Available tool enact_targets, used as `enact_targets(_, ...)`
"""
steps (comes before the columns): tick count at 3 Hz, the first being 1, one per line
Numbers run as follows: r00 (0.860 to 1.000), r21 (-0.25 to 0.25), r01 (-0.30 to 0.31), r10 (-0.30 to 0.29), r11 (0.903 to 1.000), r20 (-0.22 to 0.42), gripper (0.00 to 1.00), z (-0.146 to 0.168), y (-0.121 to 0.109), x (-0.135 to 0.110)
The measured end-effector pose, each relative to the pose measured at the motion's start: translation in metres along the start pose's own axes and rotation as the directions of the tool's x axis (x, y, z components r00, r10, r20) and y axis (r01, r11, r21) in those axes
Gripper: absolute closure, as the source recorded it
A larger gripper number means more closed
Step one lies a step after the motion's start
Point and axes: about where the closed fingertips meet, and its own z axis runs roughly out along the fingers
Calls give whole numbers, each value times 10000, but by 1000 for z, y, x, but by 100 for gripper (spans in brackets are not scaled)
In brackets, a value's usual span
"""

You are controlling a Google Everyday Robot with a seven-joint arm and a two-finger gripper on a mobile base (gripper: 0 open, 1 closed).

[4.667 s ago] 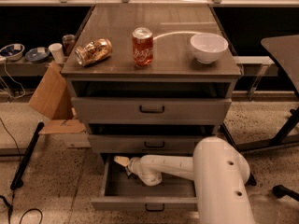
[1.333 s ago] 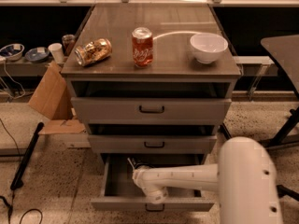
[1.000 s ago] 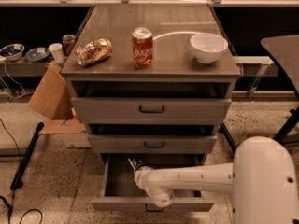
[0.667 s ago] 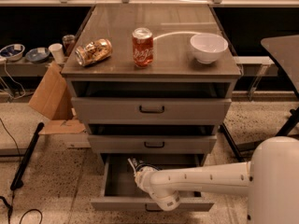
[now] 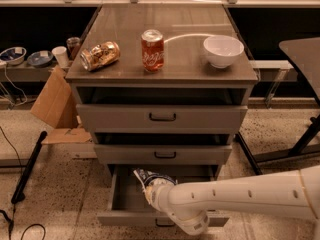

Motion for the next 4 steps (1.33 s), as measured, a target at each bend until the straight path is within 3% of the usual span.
enact_targets(2,9925,-79,1199,-1196,9928,255,100,-115,39,-9)
enact_targets(4,9704,335,1957,-1985,9801,1374,100,-196,69,-64)
